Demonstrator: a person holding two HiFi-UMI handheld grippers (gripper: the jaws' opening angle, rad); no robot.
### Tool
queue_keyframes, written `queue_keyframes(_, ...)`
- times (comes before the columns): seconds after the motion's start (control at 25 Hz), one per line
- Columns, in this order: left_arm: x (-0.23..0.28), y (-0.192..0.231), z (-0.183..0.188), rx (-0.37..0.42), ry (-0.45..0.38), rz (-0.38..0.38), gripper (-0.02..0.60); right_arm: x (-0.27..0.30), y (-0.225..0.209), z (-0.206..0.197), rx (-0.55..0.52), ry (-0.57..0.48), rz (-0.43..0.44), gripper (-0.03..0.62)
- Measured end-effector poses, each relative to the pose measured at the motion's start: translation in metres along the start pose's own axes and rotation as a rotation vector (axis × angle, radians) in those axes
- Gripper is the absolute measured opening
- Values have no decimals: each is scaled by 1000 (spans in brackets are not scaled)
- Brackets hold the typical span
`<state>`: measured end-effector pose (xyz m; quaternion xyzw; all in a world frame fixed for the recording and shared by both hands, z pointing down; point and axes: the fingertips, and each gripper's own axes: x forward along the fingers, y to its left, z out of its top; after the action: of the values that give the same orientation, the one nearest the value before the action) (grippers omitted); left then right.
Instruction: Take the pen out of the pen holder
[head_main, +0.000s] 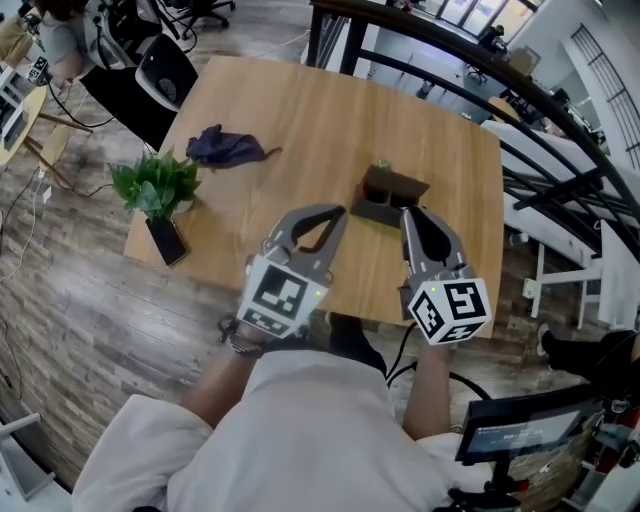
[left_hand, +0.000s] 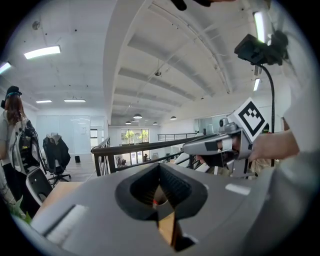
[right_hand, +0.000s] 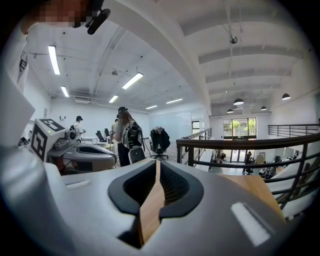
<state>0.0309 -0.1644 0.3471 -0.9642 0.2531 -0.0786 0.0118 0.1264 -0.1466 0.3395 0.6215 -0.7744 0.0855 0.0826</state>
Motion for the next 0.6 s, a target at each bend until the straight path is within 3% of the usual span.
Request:
queue_keyframes(0.32,21,10,-3,-15,18,16,0,27,-18,-6,5,35,17,31)
queue_keyframes(0.6,39,22,-15,-43,52,35,0,62,-25,-31,-33,139,61,44)
